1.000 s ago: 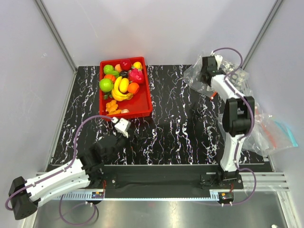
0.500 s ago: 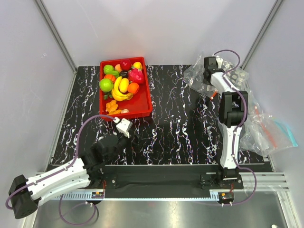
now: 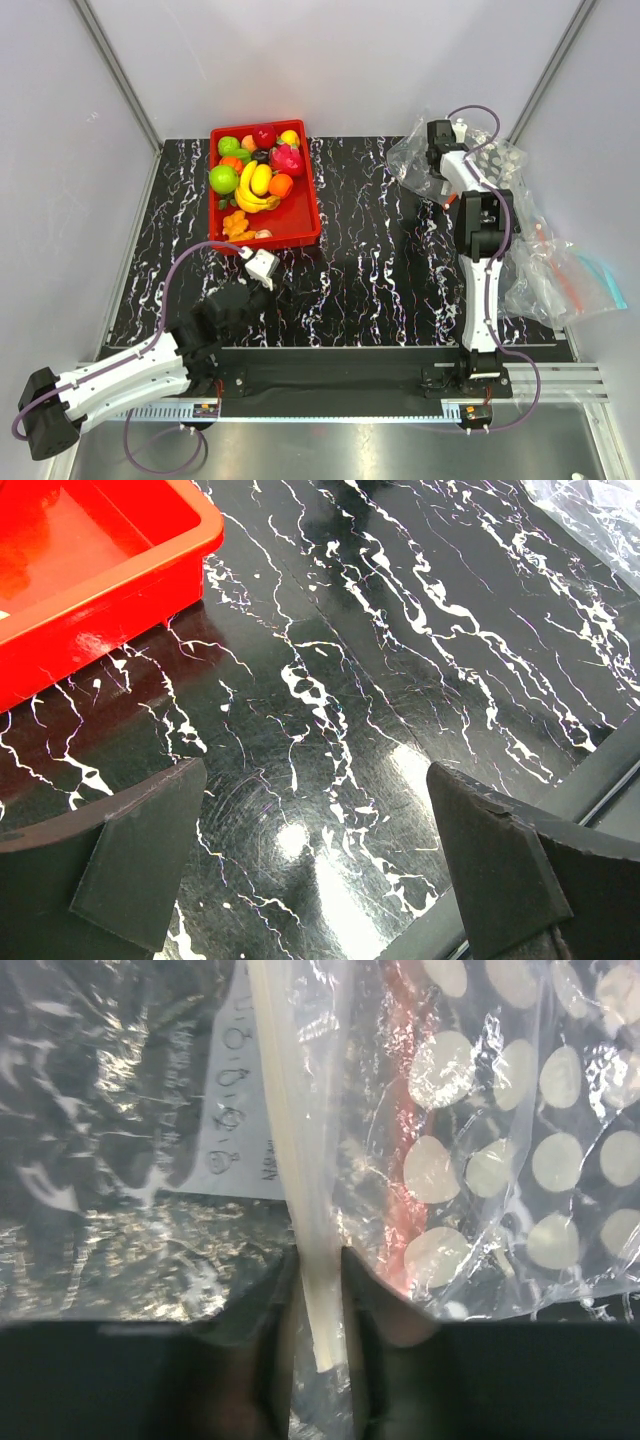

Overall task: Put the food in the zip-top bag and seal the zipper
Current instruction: Move the zipper food storage bag to the center of the board.

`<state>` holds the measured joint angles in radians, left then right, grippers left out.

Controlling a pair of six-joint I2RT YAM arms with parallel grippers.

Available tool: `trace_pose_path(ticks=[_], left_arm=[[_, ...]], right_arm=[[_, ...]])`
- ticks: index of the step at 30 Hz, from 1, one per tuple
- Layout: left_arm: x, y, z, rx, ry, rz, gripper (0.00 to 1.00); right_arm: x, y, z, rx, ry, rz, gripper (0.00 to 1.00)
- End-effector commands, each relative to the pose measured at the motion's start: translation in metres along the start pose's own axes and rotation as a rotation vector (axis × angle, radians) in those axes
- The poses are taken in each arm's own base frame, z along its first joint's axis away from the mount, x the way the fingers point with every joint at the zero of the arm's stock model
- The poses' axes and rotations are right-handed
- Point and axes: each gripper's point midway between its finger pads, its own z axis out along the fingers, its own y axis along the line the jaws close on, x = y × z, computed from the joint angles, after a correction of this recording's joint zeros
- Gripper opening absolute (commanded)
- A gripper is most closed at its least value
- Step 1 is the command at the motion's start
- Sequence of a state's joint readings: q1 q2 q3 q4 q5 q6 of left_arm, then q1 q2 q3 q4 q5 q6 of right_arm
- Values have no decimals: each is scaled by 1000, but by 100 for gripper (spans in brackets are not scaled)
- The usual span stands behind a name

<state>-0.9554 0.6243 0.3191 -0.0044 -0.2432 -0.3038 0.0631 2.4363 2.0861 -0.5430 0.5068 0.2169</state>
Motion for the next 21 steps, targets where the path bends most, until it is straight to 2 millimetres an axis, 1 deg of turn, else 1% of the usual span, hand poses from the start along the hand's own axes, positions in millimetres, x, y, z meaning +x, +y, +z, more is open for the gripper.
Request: trace_pose_path(ticks=[1, 2, 3, 4, 5, 6, 8, 9, 10, 11, 12, 14, 15, 16, 17, 18, 19, 20, 21], left_arm=[[-31, -12, 1, 37, -85, -21, 99], [-31, -12, 1, 37, -85, -21, 99], [-32, -12, 1, 39, -86, -21, 99], [-31, -12, 1, 40, -84, -20, 99], [-32, -13, 0, 42, -88, -23, 99], [-32, -13, 0, 42, -90, -23, 99], [-33, -13, 0, 46, -92, -24, 99], [-33, -13, 0, 44, -92, -24, 99], [-33, -14, 0, 48, -93, -23, 99], [-33, -14, 0, 50, -89, -23, 99], [-32, -14, 0, 47, -88, -23, 99], [-33, -14, 0, 46, -87, -24, 99], [-33, -13, -1, 44, -86, -26, 99], [-34, -13, -1, 42, -90, -25, 99], [-34, -12, -1, 37, -90, -26, 99], [-34, -12, -1, 36, -90, -26, 99], [-33, -11, -1, 34, -89, -25, 99], [-34, -11, -1, 34, -89, -25, 99], [-34, -11, -1, 32, -89, -25, 99]], right_arm=[[-19, -19, -7, 78, -41, 14, 14], [-22, -22, -10, 84, -50, 28, 8], [-23, -29, -19, 89, -59, 34, 5], [-29, -30, -25, 85, -81, 46, 1], [-30, -31, -33, 86, -92, 45, 0], [-30, -39, -48, 101, -105, 46, 0], [-34, -32, -65, 66, -144, 42, 0], [-27, -26, -84, 52, -159, 11, 0], [-30, -22, -96, 45, -197, -5, 0], [-26, -20, -106, 44, -210, -22, 0], [-19, -8, -130, 8, -225, -47, 0], [-4, 6, -153, -61, -214, -63, 0], [4, 9, -171, -106, -208, -61, 0], [17, 26, -189, -172, -203, -84, 0], [26, 33, -201, -216, -196, -95, 0], [38, 35, -216, -262, -183, -102, 0], [52, 48, -234, -317, -176, -123, 0], [64, 56, -245, -377, -156, -143, 0], [77, 56, -260, -419, -152, -159, 0]])
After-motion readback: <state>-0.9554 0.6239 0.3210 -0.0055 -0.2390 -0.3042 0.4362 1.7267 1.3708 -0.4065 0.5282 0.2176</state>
